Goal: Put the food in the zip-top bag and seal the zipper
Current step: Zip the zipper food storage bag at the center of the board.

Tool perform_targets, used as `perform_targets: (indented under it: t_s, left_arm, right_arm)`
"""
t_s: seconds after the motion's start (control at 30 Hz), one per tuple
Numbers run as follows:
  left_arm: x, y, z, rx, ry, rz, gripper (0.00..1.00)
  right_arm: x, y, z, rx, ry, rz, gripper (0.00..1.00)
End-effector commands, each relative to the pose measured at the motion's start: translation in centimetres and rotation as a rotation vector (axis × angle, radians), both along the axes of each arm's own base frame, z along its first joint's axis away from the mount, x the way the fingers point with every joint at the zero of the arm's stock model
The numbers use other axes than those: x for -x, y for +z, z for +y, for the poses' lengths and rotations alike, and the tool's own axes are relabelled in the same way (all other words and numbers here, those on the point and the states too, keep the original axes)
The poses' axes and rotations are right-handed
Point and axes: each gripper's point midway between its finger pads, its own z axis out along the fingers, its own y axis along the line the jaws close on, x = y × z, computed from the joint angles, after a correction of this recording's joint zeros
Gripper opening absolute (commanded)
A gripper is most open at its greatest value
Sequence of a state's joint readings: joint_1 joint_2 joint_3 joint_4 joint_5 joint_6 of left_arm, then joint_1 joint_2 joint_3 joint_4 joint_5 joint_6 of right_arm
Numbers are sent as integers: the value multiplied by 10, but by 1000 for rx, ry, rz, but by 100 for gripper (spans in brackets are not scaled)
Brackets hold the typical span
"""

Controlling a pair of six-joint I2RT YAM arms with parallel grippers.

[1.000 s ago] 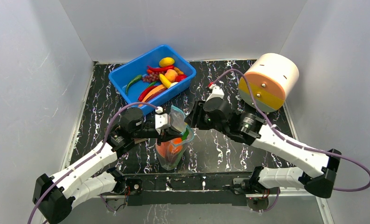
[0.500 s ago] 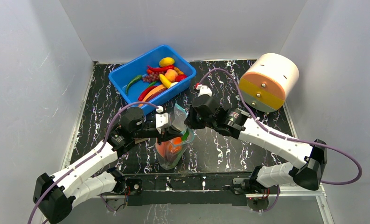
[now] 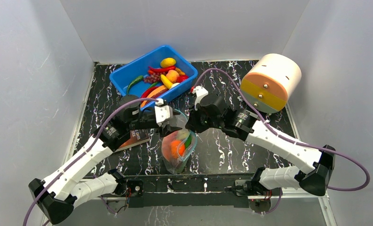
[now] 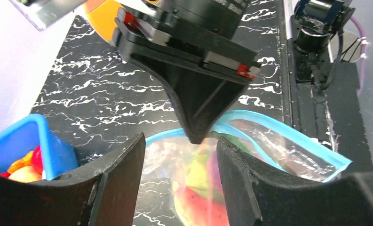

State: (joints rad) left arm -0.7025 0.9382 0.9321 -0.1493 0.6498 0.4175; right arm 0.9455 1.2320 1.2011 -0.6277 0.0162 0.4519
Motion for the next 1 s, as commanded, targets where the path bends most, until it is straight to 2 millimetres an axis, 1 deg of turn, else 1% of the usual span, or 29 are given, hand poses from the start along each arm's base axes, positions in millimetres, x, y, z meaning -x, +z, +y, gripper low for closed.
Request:
perform_targets:
  t_s: [0.0,0.1,0.13,0.27,0.37,0.43,0.63,0.67,0.7,0.77,0.83,0.9,0.97]
  left_arm:
    - [-7,4,5,-76,5,-53,57]
    - [-5,9,3,-75,-14,-52,59]
    - [-2,7,2,-88,-34,-48,60]
    - [4,-12,5,-160,-84,-12,60]
    - [3,-21,4,-165,-82,-4,60]
    - [2,-21,3,-150,-81,-9,60]
    - [10,-24,-2,-145,-137,11,53]
    - [10,-25,-2,-148,-141,14,51]
    - [10,-27,-3,-152,-149,18,46]
    - [13,-29,-3,-161,-166,31,31]
    - [13,-31,-3,-170,-170,36,14]
    - [12,-32,-2,-174,-160,27,0]
    - [8,-31,2,-178,-126,10,0]
  right_arm:
    - [11,48,10,-57,195,-133,0]
    - [16,52,6,-16,270,-169,0]
    - [18,51,5,-2,300,-178,0]
    - [26,55,4,12,380,-211,0]
    - [31,58,6,0,433,-232,0]
    - [34,59,8,-10,457,-242,0]
    - [39,58,13,-29,514,-262,0]
    - [39,59,14,-34,521,-266,0]
    - [39,58,15,-37,524,-267,0]
    - [39,60,16,-45,526,-274,0]
    - [39,61,17,-51,529,-276,0]
    - [39,60,18,-51,530,-275,0]
    - [39,56,16,-40,527,-271,0]
